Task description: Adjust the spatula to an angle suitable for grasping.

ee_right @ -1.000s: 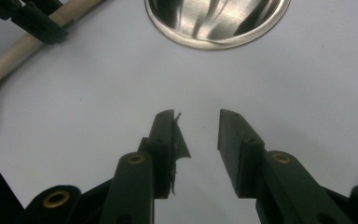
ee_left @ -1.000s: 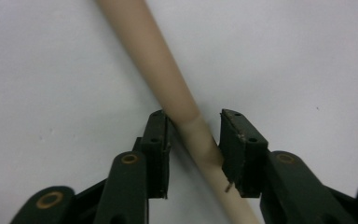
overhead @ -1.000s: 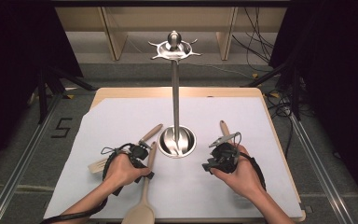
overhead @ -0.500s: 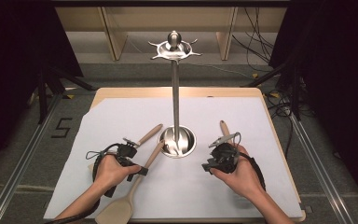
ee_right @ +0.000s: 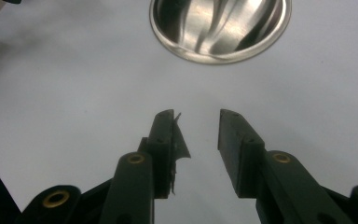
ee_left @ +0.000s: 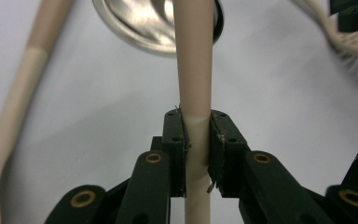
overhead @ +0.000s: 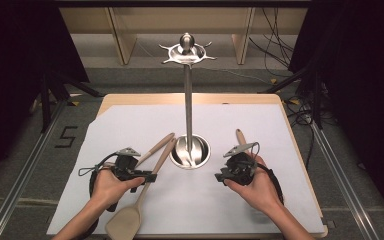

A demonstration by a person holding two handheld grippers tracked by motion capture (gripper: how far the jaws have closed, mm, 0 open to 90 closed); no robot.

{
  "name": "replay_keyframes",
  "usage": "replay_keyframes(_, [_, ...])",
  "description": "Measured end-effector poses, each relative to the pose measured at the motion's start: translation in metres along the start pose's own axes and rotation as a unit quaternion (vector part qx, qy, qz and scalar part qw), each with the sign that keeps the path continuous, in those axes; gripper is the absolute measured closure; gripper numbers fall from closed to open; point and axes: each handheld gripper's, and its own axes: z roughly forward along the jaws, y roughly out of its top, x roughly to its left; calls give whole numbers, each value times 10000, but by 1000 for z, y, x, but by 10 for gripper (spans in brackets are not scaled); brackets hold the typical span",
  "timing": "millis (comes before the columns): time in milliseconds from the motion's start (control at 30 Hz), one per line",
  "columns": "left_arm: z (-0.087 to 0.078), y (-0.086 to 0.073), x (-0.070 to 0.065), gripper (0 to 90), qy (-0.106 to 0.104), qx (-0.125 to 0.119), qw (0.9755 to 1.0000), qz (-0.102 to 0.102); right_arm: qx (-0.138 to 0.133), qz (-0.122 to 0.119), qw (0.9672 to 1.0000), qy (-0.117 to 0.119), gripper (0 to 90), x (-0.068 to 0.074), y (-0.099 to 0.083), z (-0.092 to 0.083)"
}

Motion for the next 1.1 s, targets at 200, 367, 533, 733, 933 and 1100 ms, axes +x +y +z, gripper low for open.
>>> replay_keyframes(200, [-20,1,-12,768,-102,-1278,9913,308,-494,20,9988,51,656,8,6,-9])
replay_keyframes(367, [-26,2,-20,768,-42,-2156,9754,452,-1062,-198,9939,245,644,16,14,-17])
replay_keyframes(533, [-28,7,-27,769,31,-2553,9649,619,-1495,-317,9874,399,642,21,18,-22])
replay_keyframes(733, [-27,17,-39,769,17,-2711,9588,849,-2013,-361,9780,415,642,31,32,-37])
replay_keyframes(933, [-20,26,-51,768,-57,-2684,9576,1049,-2601,-419,9622,689,636,41,56,-51])
replay_keyframes(1100, [-13,33,-62,767,-62,-2662,9561,1222,-2799,-485,9547,889,616,51,75,-55])
